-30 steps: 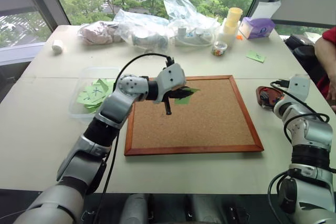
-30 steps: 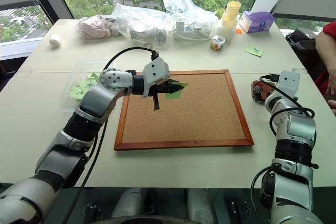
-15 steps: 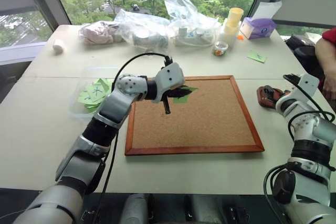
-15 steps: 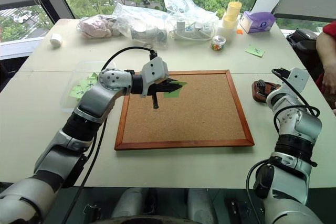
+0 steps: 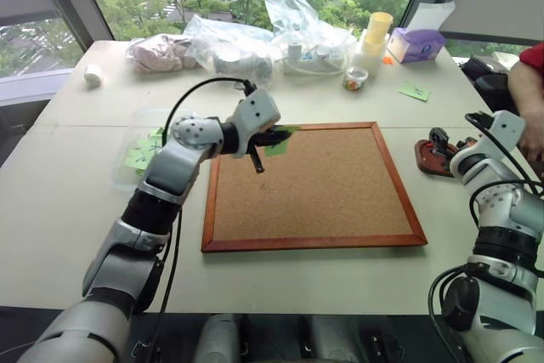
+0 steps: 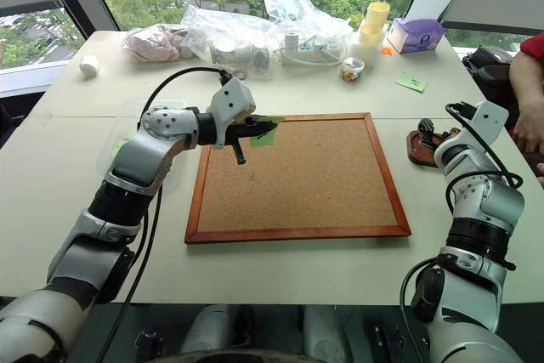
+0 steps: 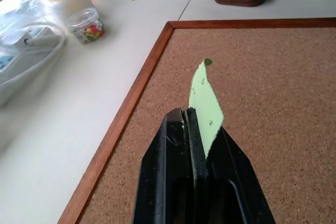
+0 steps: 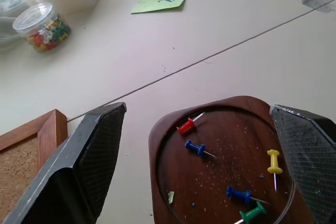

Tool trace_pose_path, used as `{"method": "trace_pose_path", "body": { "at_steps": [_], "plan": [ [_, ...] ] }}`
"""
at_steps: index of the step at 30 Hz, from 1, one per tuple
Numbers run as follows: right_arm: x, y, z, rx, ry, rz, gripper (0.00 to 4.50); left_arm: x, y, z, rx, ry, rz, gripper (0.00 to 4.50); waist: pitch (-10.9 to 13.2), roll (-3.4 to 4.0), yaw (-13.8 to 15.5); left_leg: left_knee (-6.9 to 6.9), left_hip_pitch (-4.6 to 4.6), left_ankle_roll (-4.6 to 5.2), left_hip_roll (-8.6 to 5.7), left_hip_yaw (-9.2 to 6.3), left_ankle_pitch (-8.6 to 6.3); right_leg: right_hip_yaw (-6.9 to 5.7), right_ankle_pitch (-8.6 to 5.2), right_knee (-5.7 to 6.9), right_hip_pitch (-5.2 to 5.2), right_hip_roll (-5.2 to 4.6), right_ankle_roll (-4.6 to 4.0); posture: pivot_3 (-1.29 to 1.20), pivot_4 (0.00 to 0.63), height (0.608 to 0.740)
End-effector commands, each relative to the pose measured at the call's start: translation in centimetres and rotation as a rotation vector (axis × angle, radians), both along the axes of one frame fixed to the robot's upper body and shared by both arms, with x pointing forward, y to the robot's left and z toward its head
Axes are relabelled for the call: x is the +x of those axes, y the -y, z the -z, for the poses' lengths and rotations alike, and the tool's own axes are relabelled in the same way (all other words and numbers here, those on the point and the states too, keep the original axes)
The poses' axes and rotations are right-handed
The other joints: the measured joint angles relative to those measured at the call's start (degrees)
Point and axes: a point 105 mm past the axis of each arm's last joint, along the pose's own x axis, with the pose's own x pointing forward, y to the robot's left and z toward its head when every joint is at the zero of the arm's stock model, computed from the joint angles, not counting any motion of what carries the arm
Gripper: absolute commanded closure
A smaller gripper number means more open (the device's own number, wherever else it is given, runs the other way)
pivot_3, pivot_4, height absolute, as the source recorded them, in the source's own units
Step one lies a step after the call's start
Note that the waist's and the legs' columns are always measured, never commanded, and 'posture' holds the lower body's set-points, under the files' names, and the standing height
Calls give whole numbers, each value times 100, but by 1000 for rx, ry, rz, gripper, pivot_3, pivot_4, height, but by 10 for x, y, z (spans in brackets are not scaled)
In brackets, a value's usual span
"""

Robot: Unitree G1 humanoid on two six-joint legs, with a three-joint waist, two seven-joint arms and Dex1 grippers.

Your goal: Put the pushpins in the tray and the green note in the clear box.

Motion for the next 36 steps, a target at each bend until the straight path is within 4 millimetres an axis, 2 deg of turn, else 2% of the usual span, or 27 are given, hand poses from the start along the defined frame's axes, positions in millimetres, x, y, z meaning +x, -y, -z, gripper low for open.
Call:
{"method": "trace_pose_path", "body": {
  "at_steps": [1, 3, 4, 6, 8, 10, 14, 17, 21, 24, 29, 34, 35, 36],
  "plan": [
    [-1, -15, -35, -168, 95, -90, 7, 3, -16, -25, -84, 37, -91, 4500, 0, 0, -1, 0, 0, 0, 0, 0, 0, 0, 0, 0, 0, 0, 0, 0, 150, 735],
    [-2, -33, -45, -284, 124, -190, 7, 8, -28, -34, -129, 31, -172, 4500, 0, 0, 0, 0, 0, 0, 2, -2, 0, 0, 0, 0, 0, 0, 0, 0, 150, 735],
    [-4, -53, -53, -350, 158, -294, 7, 13, -39, -42, -158, 37, -250, 4500, 1, 1, 1, 0, 0, 0, 2, -3, 0, 0, 0, 0, 0, 0, 0, 0, 150, 735],
    [-16, -111, -71, -439, 242, -588, 7, 28, -77, -64, -230, 68, -517, 4500, 2, 2, -15, 0, -1, 0, 3, -7, 0, 0, 0, 0, -2, 1, 0, 0, 150, 735],
    [-37, -158, -81, -444, 297, -843, 7, 36, -123, -74, -275, 71, -824, 4500, 4, 2, -43, 1, -1, -1, 4, -9, 0, 1, 0, 6, -5, 4, 1, 0, 150, 735],
    [-56, -190, -82, -425, 302, -1041, 7, 29, -166, -70, -246, 79, -1081, 4500, 4, 1, -52, 0, 0, -1, 7, -16, 0, 0, 0, 7, -5, 12, 0, 0, 150, 735],
    [-89, -227, -64, -408, 195, -1361, 7, 12, -203, -49, -215, 25, -1290, 4500, 3, -2, 40, -2, 0, -1, 8, -16, 0, -4, 0, 7, -3, 5, 0, 0, 150, 735],
    [-96, -238, -57, -428, 154, -1460, 7, 3, -218, -29, -262, -77, -1401, 4500, 5, -35, 120, 7, -3, -1, 0, -18, 0, -12, 0, 10, 1, -10, 0, 0, 150, 735],
    [-98, -240, -48, -439, 109, -1507, 7, -3, -218, -16, -339, -175, -1458, 4500, 4, -62, 181, 11, -6, 3, -9, -20, -2, -14, 0, 9, 2, -18, 0, 0, 150, 735],
    [-95, -239, -46, -449, 103, -1495, 0, -5, -219, -16, -335, -167, -1477, 3534, 9, -76, 164, 7, -7, 3, -9, -22, -2, -17, 0, 8, 1, -21, 0, 0, 150, 735],
    [-91, -236, -47, -454, 107, -1469, 0, -8, -219, -15, -348, -176, -1502, 1083, 9, -76, 145, 6, -3, 2, -7, -19, -1, -19, 0, 10, 0, -23, 0, 0, 150, 735],
    [-89, -231, -49, -456, 116, -1437, 0, -8, -218, -26, -393, -136, -1490, 1083, 9, -76, 148, 5, -3, 2, -8, -18, -1, -21, 0, 11, 0, -26, 0, 0, 150, 735],
    [-87, -227, -52, -442, 122, -1415, 0, -5, -212, -36, -421, -106, -1437, 1083, 9, -76, 150, 5, -3, 2, -8, -18, -1, -21, 0, 11, 0, -27, 0, 0, 150, 735],
    [-83, -219, -57, -406, 136, -1368, 0, -1, -199, -54, -443, -50, -1313, 1083, 9, -76, 152, 5, -3, 2, -8, -18, -1, -22, 0, 11, 0, -28, 0, 0, 150, 735]
  ]
}}
